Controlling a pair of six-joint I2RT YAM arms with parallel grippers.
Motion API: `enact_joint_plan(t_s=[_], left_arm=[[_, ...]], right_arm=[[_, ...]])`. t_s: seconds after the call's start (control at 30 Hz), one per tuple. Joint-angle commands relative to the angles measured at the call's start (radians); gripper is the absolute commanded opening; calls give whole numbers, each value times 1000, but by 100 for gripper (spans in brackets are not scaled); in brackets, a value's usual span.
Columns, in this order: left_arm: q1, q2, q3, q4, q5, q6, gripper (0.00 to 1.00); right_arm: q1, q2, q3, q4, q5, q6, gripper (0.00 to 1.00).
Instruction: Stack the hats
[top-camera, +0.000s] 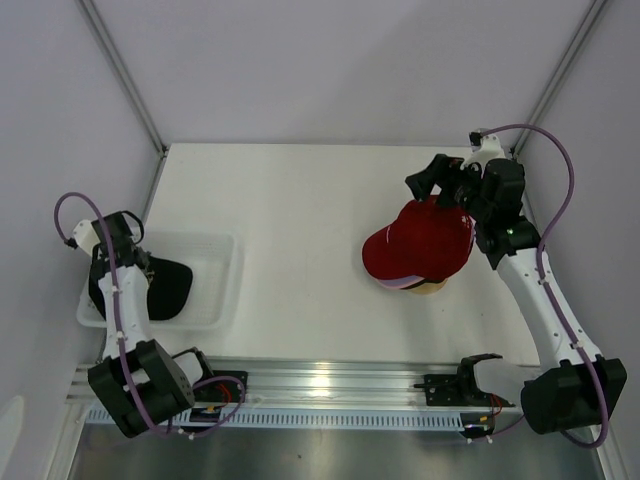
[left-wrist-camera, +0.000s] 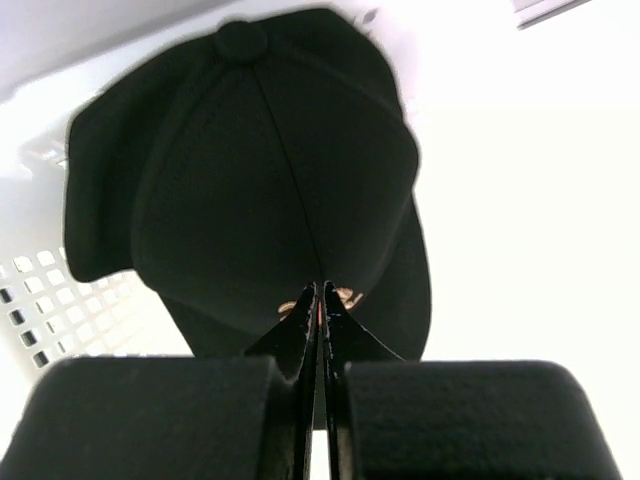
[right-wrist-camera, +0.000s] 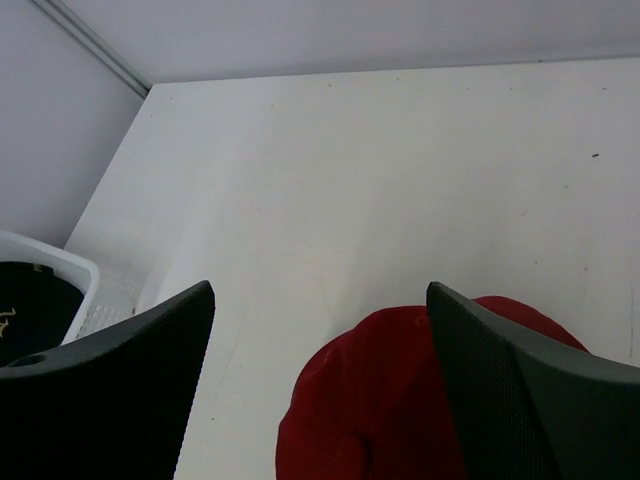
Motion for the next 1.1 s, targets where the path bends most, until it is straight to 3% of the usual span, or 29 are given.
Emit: enact_joint_plan(t_s=[0.0,0.27,0.33,0.4,0.83,1.07], left_arm=[[15,-87,13,23,30,51,1],[12,-183,88,-12,-22,111,1],[14,-132,122,-20,-46,147,45],[15,-80,163,-54,-85,143,99],[92,158,190,-20,-134,109,99],[107,204,148,66,-22,123,99]], right_arm=[[2,-22,21,20,31,-15,89],[2,-7,29,39,13,5,89],[4,4,29,40,2,8,90],[4,10,33,37,-4,8,90],[2,25,46,28,-1,10,91],[4,39,46,37,-15,22,91]])
